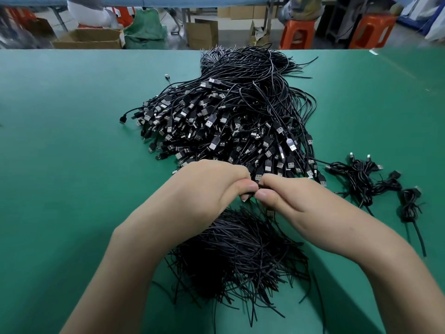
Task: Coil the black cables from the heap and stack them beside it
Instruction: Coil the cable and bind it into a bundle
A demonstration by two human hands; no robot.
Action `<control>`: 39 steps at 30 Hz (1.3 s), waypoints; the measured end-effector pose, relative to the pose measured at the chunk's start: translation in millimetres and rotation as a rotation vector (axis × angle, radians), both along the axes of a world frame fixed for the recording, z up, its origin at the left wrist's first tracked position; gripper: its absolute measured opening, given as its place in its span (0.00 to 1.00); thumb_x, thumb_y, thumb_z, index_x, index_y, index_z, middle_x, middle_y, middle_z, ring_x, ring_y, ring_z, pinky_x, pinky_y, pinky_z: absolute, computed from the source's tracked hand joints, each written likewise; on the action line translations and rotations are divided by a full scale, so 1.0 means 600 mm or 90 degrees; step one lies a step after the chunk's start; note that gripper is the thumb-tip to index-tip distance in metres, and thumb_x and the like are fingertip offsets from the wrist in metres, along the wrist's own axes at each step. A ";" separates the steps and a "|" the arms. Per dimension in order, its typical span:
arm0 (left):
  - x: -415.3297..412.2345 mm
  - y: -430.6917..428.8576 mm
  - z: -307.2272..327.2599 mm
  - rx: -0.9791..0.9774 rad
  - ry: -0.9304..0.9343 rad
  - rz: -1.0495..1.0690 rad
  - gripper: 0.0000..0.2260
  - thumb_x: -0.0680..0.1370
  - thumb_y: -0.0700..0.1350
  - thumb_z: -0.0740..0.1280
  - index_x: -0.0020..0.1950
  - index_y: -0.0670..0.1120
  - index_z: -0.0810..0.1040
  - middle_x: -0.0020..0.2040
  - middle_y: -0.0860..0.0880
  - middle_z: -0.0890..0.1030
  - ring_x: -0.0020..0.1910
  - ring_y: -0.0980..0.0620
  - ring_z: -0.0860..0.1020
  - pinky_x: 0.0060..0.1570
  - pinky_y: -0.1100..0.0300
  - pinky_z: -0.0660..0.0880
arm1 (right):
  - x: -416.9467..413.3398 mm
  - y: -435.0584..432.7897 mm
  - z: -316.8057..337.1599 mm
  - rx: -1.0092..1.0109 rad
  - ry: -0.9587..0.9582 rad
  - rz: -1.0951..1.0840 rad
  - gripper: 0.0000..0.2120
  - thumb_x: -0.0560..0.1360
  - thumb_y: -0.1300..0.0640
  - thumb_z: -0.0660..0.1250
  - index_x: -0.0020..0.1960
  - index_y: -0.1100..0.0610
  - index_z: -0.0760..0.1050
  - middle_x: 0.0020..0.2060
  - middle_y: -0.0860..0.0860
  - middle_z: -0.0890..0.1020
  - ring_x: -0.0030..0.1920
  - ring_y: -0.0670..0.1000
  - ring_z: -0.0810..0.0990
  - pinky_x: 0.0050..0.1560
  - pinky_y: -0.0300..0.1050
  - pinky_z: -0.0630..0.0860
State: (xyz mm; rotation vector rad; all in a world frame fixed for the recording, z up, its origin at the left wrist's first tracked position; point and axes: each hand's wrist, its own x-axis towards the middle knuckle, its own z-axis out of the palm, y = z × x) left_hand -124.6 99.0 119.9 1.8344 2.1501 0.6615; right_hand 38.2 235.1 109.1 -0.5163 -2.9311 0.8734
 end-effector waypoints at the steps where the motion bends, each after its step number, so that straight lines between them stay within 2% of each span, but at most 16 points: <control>1: 0.001 0.001 -0.002 -0.006 0.008 -0.003 0.18 0.85 0.58 0.53 0.44 0.52 0.77 0.38 0.52 0.79 0.42 0.54 0.76 0.46 0.54 0.71 | -0.001 -0.001 -0.002 0.056 -0.007 -0.002 0.23 0.76 0.32 0.42 0.45 0.49 0.66 0.35 0.46 0.74 0.36 0.46 0.73 0.38 0.45 0.70; 4: -0.003 -0.003 -0.011 -0.072 -0.035 -0.001 0.19 0.87 0.55 0.55 0.41 0.49 0.75 0.35 0.52 0.77 0.37 0.54 0.74 0.43 0.52 0.71 | -0.009 -0.013 -0.009 0.186 0.004 0.001 0.23 0.77 0.34 0.39 0.47 0.48 0.64 0.38 0.44 0.73 0.40 0.48 0.73 0.41 0.49 0.71; 7: -0.011 -0.010 -0.014 -0.128 -0.159 0.066 0.27 0.84 0.65 0.55 0.36 0.47 0.76 0.30 0.51 0.74 0.30 0.54 0.71 0.35 0.56 0.70 | -0.019 -0.025 -0.019 0.221 0.000 0.030 0.22 0.80 0.37 0.41 0.54 0.47 0.69 0.44 0.43 0.74 0.49 0.49 0.73 0.45 0.50 0.72; 9: -0.017 -0.012 -0.010 -0.152 -0.228 0.064 0.28 0.80 0.68 0.52 0.36 0.51 0.81 0.31 0.50 0.77 0.31 0.53 0.74 0.36 0.58 0.72 | -0.023 -0.030 -0.021 0.239 0.021 0.046 0.20 0.81 0.38 0.43 0.54 0.45 0.70 0.42 0.42 0.72 0.48 0.48 0.71 0.41 0.46 0.65; 12: -0.016 -0.013 -0.005 -0.174 -0.322 -0.048 0.22 0.82 0.59 0.53 0.42 0.51 0.82 0.33 0.56 0.74 0.35 0.57 0.72 0.41 0.66 0.70 | -0.025 -0.033 -0.017 0.266 0.066 0.067 0.17 0.82 0.40 0.48 0.51 0.46 0.73 0.39 0.41 0.67 0.43 0.48 0.68 0.41 0.44 0.61; 16: -0.014 -0.011 -0.007 -0.096 -0.318 -0.046 0.18 0.83 0.56 0.54 0.41 0.50 0.76 0.36 0.53 0.71 0.38 0.48 0.71 0.43 0.53 0.70 | -0.025 -0.028 -0.009 0.296 0.145 0.020 0.18 0.80 0.40 0.55 0.50 0.52 0.76 0.41 0.43 0.71 0.44 0.51 0.73 0.46 0.52 0.73; 20: -0.009 -0.005 -0.005 0.034 -0.320 -0.006 0.18 0.85 0.55 0.54 0.40 0.51 0.75 0.36 0.53 0.71 0.38 0.53 0.70 0.41 0.52 0.70 | -0.021 -0.029 -0.005 0.201 0.342 -0.192 0.28 0.74 0.33 0.64 0.66 0.50 0.72 0.57 0.44 0.72 0.50 0.44 0.75 0.51 0.46 0.73; 22: -0.003 0.002 -0.007 0.120 -0.371 0.053 0.19 0.87 0.55 0.54 0.40 0.52 0.75 0.36 0.55 0.71 0.37 0.56 0.69 0.38 0.58 0.69 | -0.022 -0.030 -0.009 0.069 0.370 -0.269 0.28 0.74 0.30 0.63 0.67 0.45 0.71 0.58 0.40 0.74 0.51 0.40 0.77 0.51 0.41 0.75; 25: 0.013 0.017 -0.012 0.189 -0.424 0.121 0.21 0.88 0.55 0.54 0.40 0.51 0.75 0.36 0.55 0.71 0.36 0.59 0.69 0.37 0.68 0.67 | -0.028 -0.029 -0.014 -0.300 0.376 -0.273 0.21 0.78 0.32 0.61 0.62 0.43 0.79 0.55 0.40 0.82 0.50 0.41 0.82 0.52 0.43 0.78; 27: 0.030 0.025 -0.018 0.199 -0.458 0.118 0.21 0.88 0.54 0.54 0.40 0.48 0.75 0.35 0.56 0.72 0.34 0.60 0.69 0.36 0.69 0.68 | -0.032 -0.033 -0.013 -0.331 0.385 -0.201 0.16 0.82 0.39 0.61 0.52 0.47 0.83 0.49 0.45 0.83 0.50 0.44 0.82 0.52 0.45 0.76; 29: 0.046 0.034 -0.024 0.206 -0.479 0.116 0.22 0.88 0.53 0.55 0.41 0.43 0.75 0.34 0.57 0.73 0.34 0.61 0.70 0.35 0.67 0.69 | -0.036 -0.042 -0.016 -0.322 0.424 -0.167 0.16 0.83 0.47 0.61 0.44 0.54 0.81 0.42 0.51 0.81 0.46 0.49 0.80 0.49 0.47 0.76; 31: 0.057 0.041 -0.029 0.212 -0.503 0.119 0.24 0.88 0.53 0.55 0.42 0.40 0.77 0.33 0.57 0.75 0.33 0.62 0.71 0.34 0.69 0.69 | -0.039 -0.050 -0.017 -0.363 0.479 -0.185 0.15 0.84 0.52 0.62 0.43 0.59 0.79 0.39 0.55 0.78 0.39 0.50 0.79 0.42 0.43 0.75; 33: 0.061 0.044 -0.028 0.204 -0.529 0.127 0.25 0.87 0.55 0.54 0.39 0.43 0.77 0.32 0.56 0.76 0.32 0.60 0.73 0.34 0.69 0.70 | -0.040 -0.056 -0.018 -0.400 0.518 -0.216 0.13 0.84 0.56 0.64 0.43 0.60 0.78 0.40 0.58 0.76 0.35 0.50 0.77 0.38 0.41 0.74; 36: 0.059 0.038 -0.023 0.137 -0.534 0.121 0.29 0.86 0.62 0.52 0.39 0.46 0.82 0.35 0.50 0.81 0.37 0.54 0.77 0.41 0.60 0.75 | -0.039 -0.060 -0.014 -0.421 0.531 -0.236 0.13 0.83 0.55 0.65 0.45 0.62 0.80 0.40 0.62 0.76 0.34 0.54 0.75 0.34 0.43 0.74; 38: 0.054 0.035 -0.023 0.090 -0.580 0.131 0.33 0.83 0.68 0.54 0.44 0.42 0.83 0.43 0.39 0.85 0.42 0.42 0.81 0.53 0.46 0.80 | -0.037 -0.061 -0.014 -0.423 0.532 -0.234 0.13 0.83 0.54 0.65 0.45 0.61 0.80 0.37 0.60 0.77 0.34 0.57 0.73 0.33 0.49 0.71; 39: 0.052 0.034 -0.022 0.058 -0.590 0.142 0.38 0.79 0.72 0.54 0.48 0.38 0.82 0.47 0.33 0.83 0.44 0.38 0.81 0.57 0.39 0.78 | -0.036 -0.061 -0.014 -0.411 0.537 -0.236 0.13 0.83 0.53 0.66 0.45 0.60 0.81 0.35 0.56 0.77 0.34 0.55 0.73 0.34 0.49 0.71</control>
